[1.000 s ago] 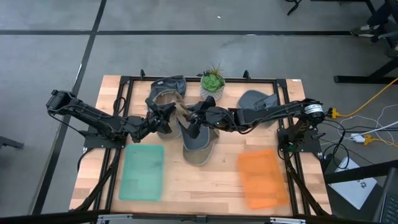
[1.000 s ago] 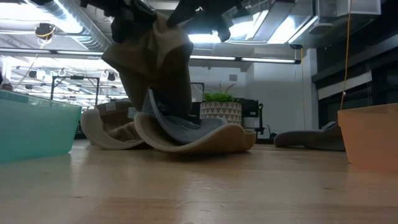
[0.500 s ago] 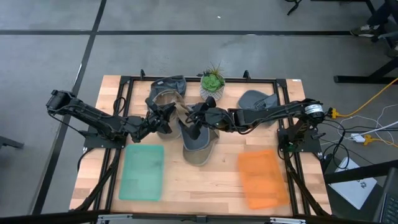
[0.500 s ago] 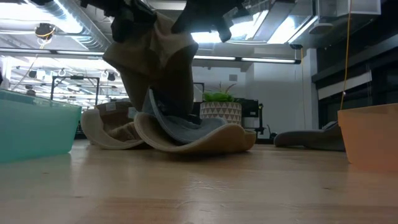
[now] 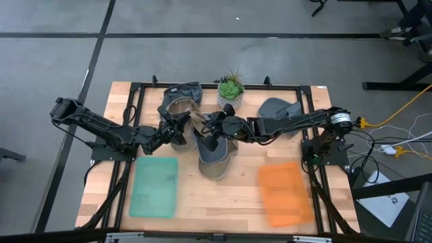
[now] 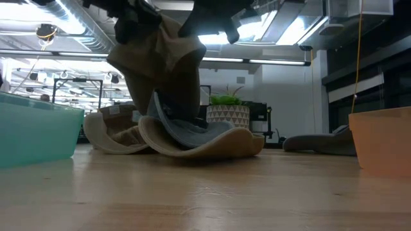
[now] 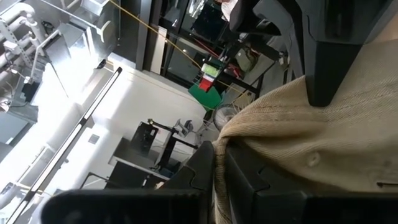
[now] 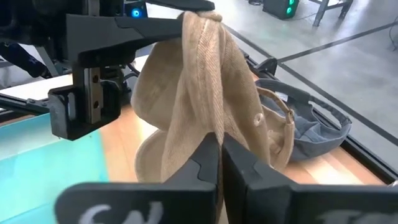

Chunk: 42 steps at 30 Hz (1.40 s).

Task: Pick & Place hat
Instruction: Put the top right brown cap into the orange bin

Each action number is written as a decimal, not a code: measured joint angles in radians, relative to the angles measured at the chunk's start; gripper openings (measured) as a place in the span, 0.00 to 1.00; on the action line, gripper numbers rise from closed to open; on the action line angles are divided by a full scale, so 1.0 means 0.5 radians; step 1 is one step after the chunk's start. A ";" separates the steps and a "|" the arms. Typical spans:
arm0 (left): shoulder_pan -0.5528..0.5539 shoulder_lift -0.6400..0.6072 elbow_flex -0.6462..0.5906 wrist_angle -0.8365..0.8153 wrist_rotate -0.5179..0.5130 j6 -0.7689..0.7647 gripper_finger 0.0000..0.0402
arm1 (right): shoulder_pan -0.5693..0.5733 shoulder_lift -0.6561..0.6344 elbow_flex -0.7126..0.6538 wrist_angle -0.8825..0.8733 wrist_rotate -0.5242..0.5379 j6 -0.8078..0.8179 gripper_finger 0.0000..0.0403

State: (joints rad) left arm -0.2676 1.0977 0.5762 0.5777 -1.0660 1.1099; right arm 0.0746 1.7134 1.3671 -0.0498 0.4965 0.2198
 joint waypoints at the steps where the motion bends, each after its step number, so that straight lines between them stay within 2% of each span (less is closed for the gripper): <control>1: 0.000 0.000 0.000 0.000 -0.014 0.000 0.05 | 0.000 0.000 0.000 0.001 0.000 -0.015 0.01; 7: -0.020 0.000 0.000 -0.010 -0.031 -0.068 0.13 | 0.001 -0.017 0.001 -0.003 0.018 -0.077 0.01; 20: -0.220 -0.046 0.000 0.041 0.010 -0.332 0.49 | 0.021 -0.303 -0.001 -0.315 0.112 -0.081 0.01; 24: -0.269 -0.126 0.000 0.080 0.001 -0.424 0.56 | 0.066 -0.401 0.000 -0.408 0.126 -0.042 0.01; 28: -0.313 -0.229 0.000 0.084 0.038 -0.544 0.60 | 0.146 -0.491 0.000 -0.496 0.121 -0.020 0.01; 34: -0.367 -0.345 0.000 0.082 0.064 -0.687 0.59 | 0.290 -0.655 -0.001 -0.566 0.123 -0.027 0.01; 39: -0.397 -0.362 0.000 0.079 -0.045 -0.698 0.58 | 0.428 -0.808 0.000 -0.571 0.215 -0.030 0.01; 42: -0.418 -0.361 0.000 0.079 -0.104 -0.698 0.57 | 0.509 -0.907 0.000 -0.605 0.191 0.003 0.01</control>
State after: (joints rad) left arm -0.4764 0.9173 0.5762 0.6174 -1.1181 0.7609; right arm 0.3289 1.2601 1.3670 -0.3523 0.5921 0.2213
